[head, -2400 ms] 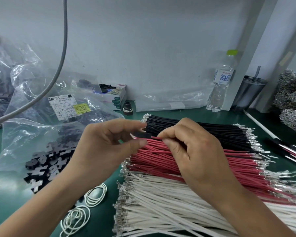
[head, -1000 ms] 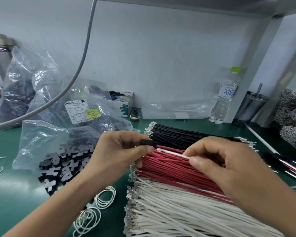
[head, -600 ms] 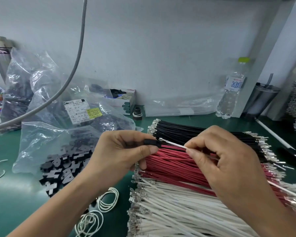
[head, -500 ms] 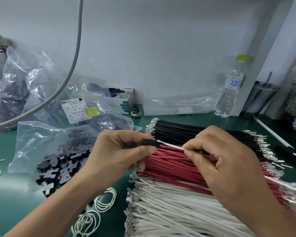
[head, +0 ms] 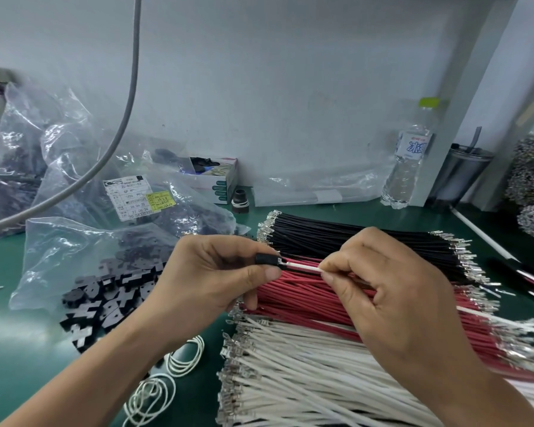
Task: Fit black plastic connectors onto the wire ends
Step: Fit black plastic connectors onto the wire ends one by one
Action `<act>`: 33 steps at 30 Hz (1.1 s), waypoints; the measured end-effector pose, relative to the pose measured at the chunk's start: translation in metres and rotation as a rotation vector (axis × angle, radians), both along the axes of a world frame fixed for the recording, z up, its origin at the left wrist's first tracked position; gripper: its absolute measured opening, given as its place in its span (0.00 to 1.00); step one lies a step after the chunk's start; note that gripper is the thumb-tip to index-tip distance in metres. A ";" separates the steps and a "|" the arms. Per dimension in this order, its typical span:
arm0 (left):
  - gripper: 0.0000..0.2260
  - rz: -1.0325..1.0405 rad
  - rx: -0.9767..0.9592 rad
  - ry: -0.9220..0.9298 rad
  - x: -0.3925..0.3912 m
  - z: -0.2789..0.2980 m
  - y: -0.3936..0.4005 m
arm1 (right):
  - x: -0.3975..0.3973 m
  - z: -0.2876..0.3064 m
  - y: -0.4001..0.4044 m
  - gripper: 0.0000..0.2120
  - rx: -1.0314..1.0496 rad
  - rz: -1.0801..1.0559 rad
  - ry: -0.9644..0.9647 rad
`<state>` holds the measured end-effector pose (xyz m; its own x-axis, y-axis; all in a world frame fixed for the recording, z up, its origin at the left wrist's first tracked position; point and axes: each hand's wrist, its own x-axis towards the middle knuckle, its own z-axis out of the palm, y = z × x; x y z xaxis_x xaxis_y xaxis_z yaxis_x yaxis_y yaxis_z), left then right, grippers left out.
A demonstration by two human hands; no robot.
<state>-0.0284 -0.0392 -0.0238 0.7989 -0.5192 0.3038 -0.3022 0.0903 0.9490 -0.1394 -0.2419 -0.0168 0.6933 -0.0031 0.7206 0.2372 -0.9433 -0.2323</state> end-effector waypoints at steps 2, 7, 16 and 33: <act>0.12 -0.015 0.010 -0.007 0.001 0.000 0.001 | 0.002 -0.002 -0.001 0.06 0.183 0.078 0.054; 0.07 -0.014 0.035 -0.084 0.000 0.002 0.001 | 0.004 -0.006 0.003 0.05 0.197 0.098 0.053; 0.07 0.044 0.126 -0.179 -0.001 0.003 0.004 | 0.003 -0.008 0.005 0.04 0.097 0.073 0.000; 0.07 -0.053 0.139 -0.166 -0.005 0.005 0.004 | 0.006 -0.009 0.013 0.06 0.189 0.114 0.023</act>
